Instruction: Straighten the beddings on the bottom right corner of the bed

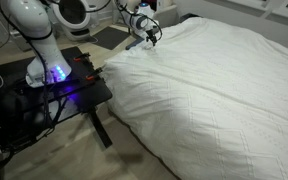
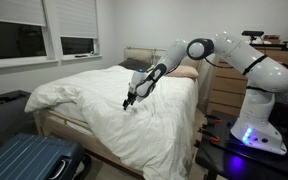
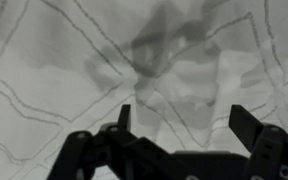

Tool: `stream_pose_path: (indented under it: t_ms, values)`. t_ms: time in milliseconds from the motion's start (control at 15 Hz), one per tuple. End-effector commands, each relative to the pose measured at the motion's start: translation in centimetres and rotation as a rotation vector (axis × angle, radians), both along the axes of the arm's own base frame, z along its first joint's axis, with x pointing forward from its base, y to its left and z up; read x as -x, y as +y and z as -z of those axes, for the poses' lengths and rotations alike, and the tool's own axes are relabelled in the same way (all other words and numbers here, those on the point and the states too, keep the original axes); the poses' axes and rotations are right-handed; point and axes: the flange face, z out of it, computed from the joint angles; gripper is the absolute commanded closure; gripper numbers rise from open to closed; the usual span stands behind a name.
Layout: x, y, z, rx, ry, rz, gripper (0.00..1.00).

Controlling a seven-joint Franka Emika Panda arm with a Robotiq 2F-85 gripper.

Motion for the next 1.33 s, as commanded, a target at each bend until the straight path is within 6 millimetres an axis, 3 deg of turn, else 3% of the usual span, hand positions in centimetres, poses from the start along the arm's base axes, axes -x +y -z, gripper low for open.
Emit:
stream_pose_path:
  t_ms: [0, 333, 533, 733, 800, 867, 1267]
  values:
    - [1.0, -1.8, 0.8, -0.069, 0.025, 0.041, 0.00]
    - [2.3, -3.1, 4.2, -0.076, 0.089, 0.069, 0.00]
    - [2.9, -2.2, 6.3, -0.095, 0.128, 0.058, 0.00]
    - [3.0, -1.5, 7.0, -0.092, 0.141, 0.044, 0.00]
    - [3.0, -1.5, 6.9, -0.086, 0.143, 0.040, 0.25]
    - [3.0, -1.5, 6.8, -0.080, 0.141, 0.032, 0.26]
    - [2.8, -2.0, 5.9, -0.095, 0.158, 0.022, 0.70]
